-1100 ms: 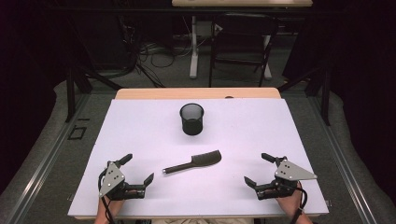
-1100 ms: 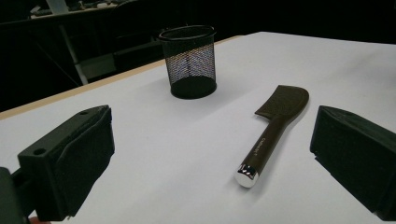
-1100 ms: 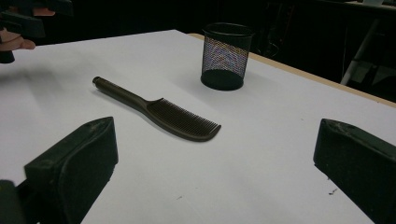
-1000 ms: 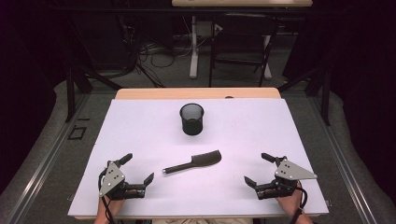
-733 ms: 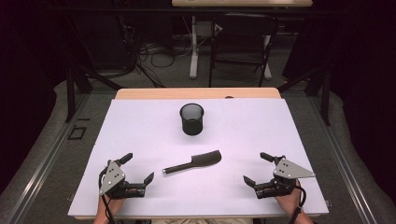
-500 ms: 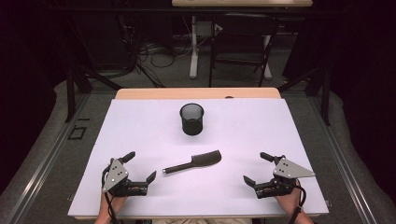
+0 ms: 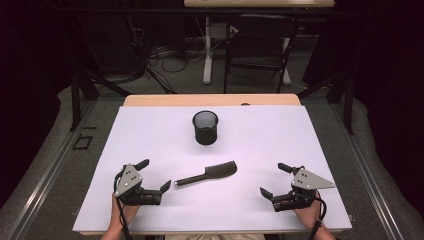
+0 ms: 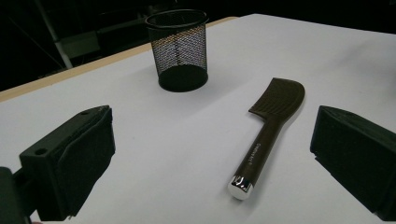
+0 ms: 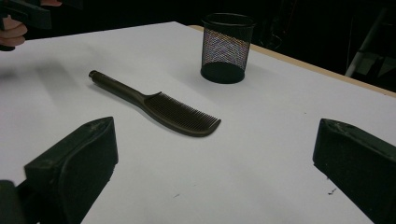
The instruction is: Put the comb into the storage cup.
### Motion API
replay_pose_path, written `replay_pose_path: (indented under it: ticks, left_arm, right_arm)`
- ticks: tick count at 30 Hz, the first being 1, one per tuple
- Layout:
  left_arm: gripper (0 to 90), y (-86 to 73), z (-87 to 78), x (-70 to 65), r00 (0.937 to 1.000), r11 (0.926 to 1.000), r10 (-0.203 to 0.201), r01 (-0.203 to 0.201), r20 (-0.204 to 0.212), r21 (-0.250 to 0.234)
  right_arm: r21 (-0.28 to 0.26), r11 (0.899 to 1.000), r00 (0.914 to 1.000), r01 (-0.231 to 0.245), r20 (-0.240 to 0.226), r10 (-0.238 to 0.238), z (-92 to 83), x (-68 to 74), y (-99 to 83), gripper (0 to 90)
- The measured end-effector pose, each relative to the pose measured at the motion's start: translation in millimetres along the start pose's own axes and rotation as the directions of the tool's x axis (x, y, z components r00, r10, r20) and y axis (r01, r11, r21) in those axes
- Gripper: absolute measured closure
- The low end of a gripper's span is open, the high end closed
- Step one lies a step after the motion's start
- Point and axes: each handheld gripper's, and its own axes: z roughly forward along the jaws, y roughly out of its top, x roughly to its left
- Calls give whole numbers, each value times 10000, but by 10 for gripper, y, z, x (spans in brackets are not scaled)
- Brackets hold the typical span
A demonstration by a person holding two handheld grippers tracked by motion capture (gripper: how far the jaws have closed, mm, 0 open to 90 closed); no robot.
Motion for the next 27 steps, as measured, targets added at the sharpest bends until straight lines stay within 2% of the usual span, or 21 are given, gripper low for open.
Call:
replay_pose_path:
  ticks: [3,18,27]
  left_arm:
    - [0,21,55,-4,9999,9996,82,-85,128,251]
    - [0,147,250,-48,9971,9958,371,-425,672,810]
    - [0,190,384,-41,9956,9919,334,-438,876,1190]
  right_arm:
    - [26,10000,10000,11,-27,-11,2,2,-1,0]
    - [170,9999,10000,9,-46,-8,11,-3,-6,0]
    - [218,9997,10000,52,-84,-50,20,6,-6,0]
